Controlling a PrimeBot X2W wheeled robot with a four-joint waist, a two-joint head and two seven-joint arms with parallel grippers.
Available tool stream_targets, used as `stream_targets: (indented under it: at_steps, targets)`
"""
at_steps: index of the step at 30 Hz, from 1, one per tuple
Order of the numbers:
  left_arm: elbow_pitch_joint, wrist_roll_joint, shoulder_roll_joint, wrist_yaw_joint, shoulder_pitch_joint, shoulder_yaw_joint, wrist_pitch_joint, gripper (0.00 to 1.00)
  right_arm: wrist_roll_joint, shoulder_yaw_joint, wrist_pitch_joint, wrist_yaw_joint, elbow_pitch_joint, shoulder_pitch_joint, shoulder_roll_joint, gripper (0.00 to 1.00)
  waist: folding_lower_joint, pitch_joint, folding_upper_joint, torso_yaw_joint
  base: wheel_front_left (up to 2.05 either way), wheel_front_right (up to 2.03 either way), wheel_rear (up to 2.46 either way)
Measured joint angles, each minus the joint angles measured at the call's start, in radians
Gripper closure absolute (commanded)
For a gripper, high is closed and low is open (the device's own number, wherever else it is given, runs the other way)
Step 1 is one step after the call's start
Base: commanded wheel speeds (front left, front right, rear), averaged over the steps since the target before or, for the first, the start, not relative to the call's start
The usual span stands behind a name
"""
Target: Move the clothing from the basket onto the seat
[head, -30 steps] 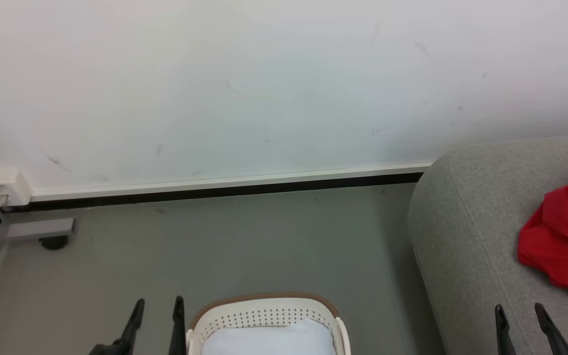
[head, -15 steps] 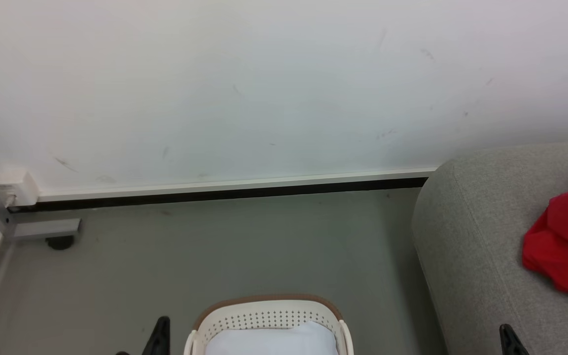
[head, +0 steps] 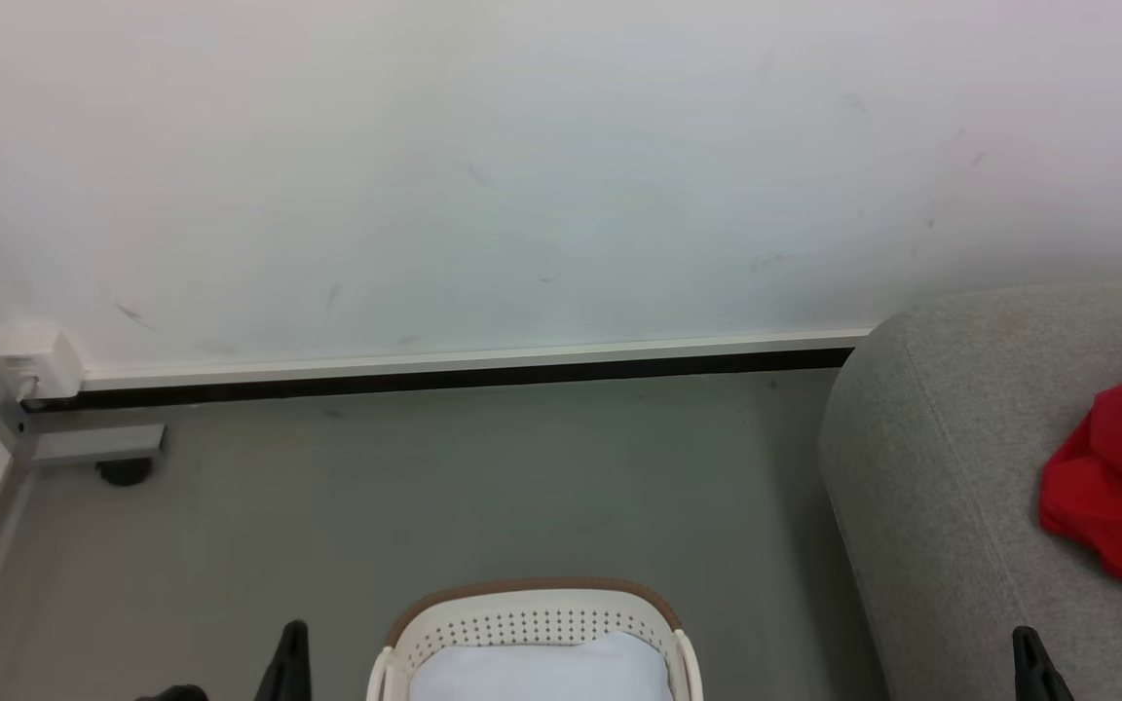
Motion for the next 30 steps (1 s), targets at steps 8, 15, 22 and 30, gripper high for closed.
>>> stream_targets:
  at_steps: [8,15,22,30]
  targets:
    - [0.002,-0.129,-0.002,-0.013,-0.019,0.021,0.034,1.0,0.136,-0.008,0.034,0.0,-0.001,-0.021,0.0,1.0,0.0,0.003,0.0,0.005,0.0,0.0,0.0]
    - [0.004,-0.236,-0.003,-0.025,-0.035,0.036,0.061,1.0,0.244,-0.013,0.062,0.0,-0.001,-0.037,0.0,1.0,0.0,0.006,0.0,0.009,0.0,0.0,0.0]
    - [0.007,-0.328,-0.004,-0.038,-0.047,0.053,0.087,1.0,0.342,-0.018,0.088,0.0,-0.002,-0.051,0.0,1.0,0.0,0.009,0.0,0.013,0.0,0.0,0.0]
    - [0.008,-0.436,-0.005,-0.049,-0.06,0.068,0.113,1.0,0.452,-0.023,0.114,0.0,-0.003,-0.067,0.0,1.0,0.0,0.012,0.0,0.017,0.0,0.0,0.0]
